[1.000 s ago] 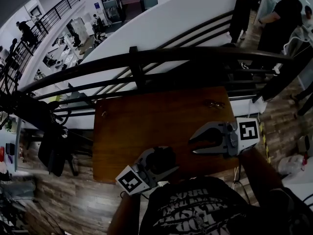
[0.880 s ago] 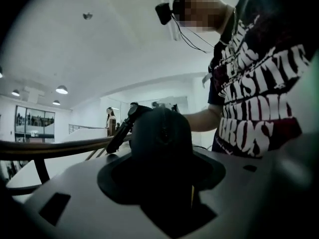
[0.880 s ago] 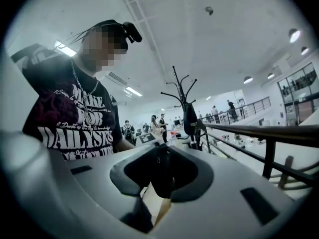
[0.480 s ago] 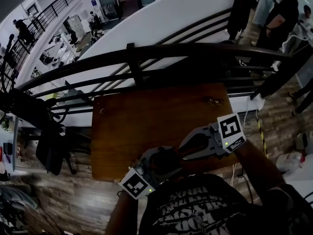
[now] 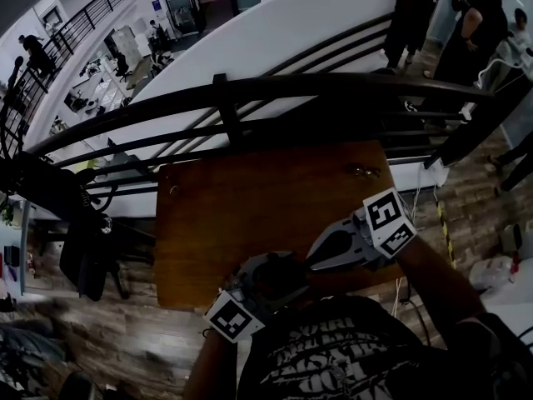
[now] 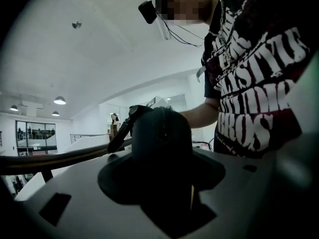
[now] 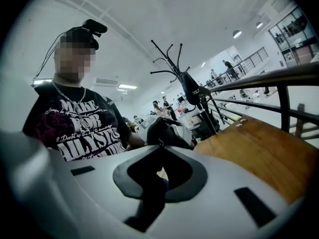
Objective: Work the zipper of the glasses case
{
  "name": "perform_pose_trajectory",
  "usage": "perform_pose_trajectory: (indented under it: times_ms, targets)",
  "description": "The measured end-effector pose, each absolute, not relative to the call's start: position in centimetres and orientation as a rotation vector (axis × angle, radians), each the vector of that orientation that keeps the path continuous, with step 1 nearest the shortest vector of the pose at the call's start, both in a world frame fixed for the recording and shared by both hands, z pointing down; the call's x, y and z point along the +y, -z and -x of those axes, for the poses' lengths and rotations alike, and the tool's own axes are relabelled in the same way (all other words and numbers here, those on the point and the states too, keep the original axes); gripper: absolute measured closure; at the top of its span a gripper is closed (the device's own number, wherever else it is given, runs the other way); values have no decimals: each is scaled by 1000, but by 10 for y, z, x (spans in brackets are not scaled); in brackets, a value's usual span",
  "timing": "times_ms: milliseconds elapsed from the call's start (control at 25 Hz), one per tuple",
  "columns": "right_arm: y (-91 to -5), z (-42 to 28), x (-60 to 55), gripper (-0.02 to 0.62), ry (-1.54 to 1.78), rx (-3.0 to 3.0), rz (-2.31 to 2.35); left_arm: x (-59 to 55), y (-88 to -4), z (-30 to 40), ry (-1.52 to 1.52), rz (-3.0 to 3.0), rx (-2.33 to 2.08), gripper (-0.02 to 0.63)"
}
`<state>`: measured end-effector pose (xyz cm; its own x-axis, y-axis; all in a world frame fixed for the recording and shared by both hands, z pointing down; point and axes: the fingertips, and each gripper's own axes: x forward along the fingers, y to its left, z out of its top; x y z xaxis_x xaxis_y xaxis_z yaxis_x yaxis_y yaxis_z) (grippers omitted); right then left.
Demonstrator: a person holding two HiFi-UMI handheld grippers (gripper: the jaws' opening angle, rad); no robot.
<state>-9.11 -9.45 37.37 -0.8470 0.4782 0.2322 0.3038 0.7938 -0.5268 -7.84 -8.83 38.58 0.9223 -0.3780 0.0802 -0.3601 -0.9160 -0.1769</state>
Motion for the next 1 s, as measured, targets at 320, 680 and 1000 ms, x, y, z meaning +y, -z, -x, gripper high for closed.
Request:
perform_pose_trajectory:
  times_ms: [320,680,1000]
  targets:
    - [-386,96,-96,577,-729,-2594,548,-84,-373,89,99,2920,539,345]
    - [-416,111,-101,577,-799,-2555,447,-91,-380,107,30,2975,552,344]
    - [-419,116,-117,577,-809,-2549,347,-103,-402,124,280,2995,662,327]
